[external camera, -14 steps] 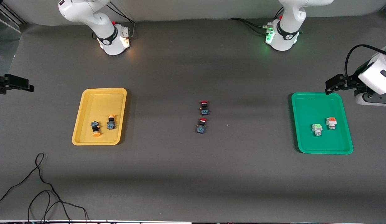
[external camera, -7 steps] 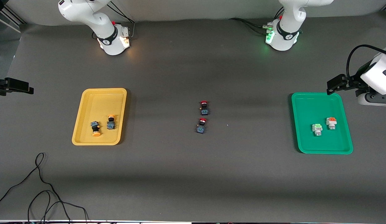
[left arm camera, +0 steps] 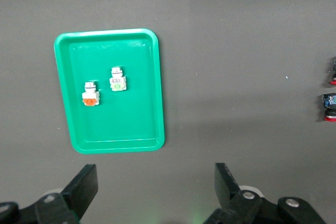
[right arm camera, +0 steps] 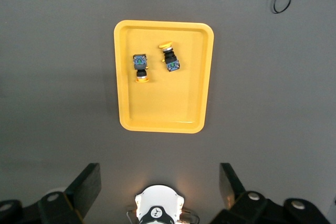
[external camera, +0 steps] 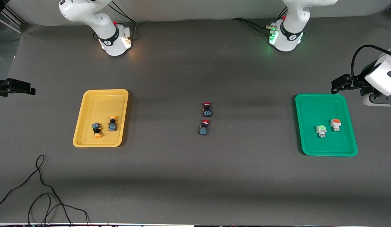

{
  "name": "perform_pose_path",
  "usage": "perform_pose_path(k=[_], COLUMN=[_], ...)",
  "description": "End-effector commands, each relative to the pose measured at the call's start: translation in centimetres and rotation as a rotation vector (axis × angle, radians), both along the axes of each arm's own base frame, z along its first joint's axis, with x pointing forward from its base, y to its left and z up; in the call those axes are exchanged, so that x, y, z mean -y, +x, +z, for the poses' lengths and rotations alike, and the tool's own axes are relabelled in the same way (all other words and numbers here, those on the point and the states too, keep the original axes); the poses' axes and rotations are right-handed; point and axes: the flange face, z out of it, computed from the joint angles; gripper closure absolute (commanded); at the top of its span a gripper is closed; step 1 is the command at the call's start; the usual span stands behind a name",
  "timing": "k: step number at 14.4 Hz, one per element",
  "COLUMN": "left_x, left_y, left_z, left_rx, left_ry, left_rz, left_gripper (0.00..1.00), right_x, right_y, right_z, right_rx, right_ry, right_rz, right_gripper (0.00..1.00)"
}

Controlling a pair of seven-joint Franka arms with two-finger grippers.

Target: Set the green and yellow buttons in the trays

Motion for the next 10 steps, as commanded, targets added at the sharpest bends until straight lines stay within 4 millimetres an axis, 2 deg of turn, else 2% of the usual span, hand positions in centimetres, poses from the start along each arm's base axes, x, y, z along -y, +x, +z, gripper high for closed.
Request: perform_pose_path(k=[1,2,4,7,10], left_x=[0.1,0.1,0.1,0.1,0.1], left_y=[-0.2,-0.2,-0.2,-0.1,-0.1], left_z=[0.7,0.6,0.6,0.6,0.6], left_rx=[-0.001,-0.001,-0.001,0.0,0.0], left_ry=[0.019,0.019,0.019,0.019,0.019], left_rz=[0.013,0.013,0.013,0.011,0.013], left_gripper=[0.01,0.01,0.01,0.01,0.01], right_x=[1.5,1.1,1.7,2.1,1.4], right_y=[-0.8,-0.9,-2.0,-3.0,-5.8], right_z=[0.6,0.5,1.2,0.6,0.0], right_rx=[-0.014,-0.03,-0.029,-0.039,0.014], right_ry=[0.015,-0.013,-0.016,0.016,0.01], right_rz=[0.015,0.044,0.065,0.05,0.029], right_gripper=[0.0,0.0,0.0,0.0,0.0])
